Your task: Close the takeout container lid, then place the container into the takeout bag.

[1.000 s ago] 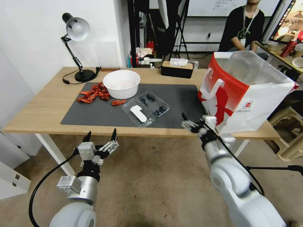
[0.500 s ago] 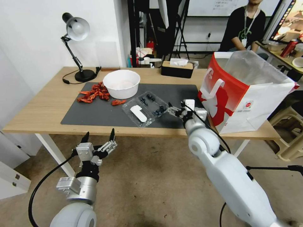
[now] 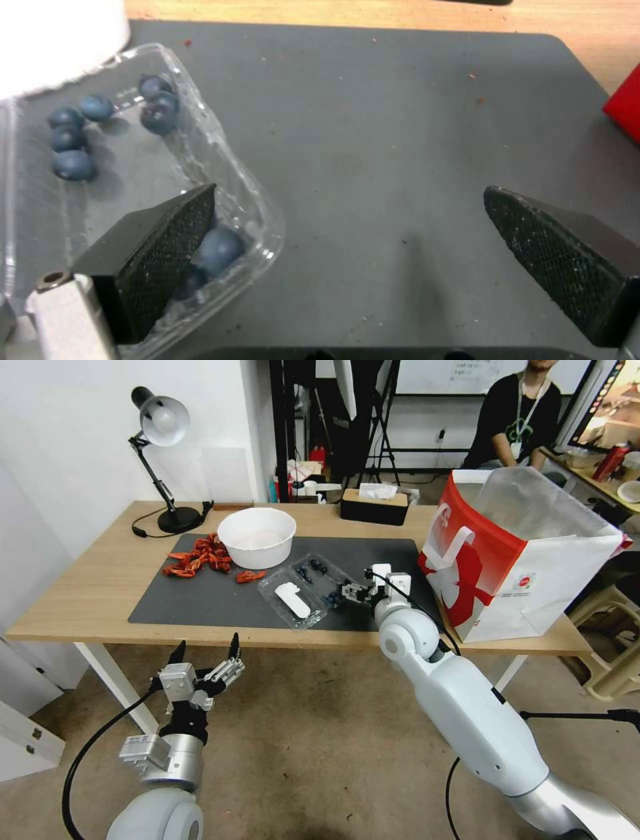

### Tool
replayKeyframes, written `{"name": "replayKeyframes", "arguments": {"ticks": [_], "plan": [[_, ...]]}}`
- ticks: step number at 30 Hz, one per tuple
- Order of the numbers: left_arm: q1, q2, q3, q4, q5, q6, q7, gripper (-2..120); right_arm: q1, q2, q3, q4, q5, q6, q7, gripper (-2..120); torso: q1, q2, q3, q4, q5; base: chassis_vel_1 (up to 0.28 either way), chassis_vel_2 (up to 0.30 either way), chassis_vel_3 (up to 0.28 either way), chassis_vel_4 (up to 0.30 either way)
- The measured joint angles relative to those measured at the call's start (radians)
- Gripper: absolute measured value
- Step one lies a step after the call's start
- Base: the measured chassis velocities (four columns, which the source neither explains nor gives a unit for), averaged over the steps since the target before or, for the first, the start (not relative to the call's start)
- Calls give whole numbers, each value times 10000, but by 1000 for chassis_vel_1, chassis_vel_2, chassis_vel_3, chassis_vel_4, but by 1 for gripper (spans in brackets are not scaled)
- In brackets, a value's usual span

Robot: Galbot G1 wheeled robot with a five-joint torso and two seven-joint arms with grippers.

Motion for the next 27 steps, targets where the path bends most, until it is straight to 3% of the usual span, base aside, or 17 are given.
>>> {"name": "replayKeyframes", "arguments": {"ticks": [12, 27], "plan": [[-56, -22, 23, 153, -7, -112, -13, 100, -7, -7, 168, -67, -26, -464, 141, 100, 1, 0, 0, 0, 1, 0, 0, 0, 0], [-116, 46, 33, 184, -29, -212, -115, 100, -757, -235, 589, 968, 190, -1155, 190, 100, -2, 1, -1, 0, 1, 0, 0, 0, 0]]}}
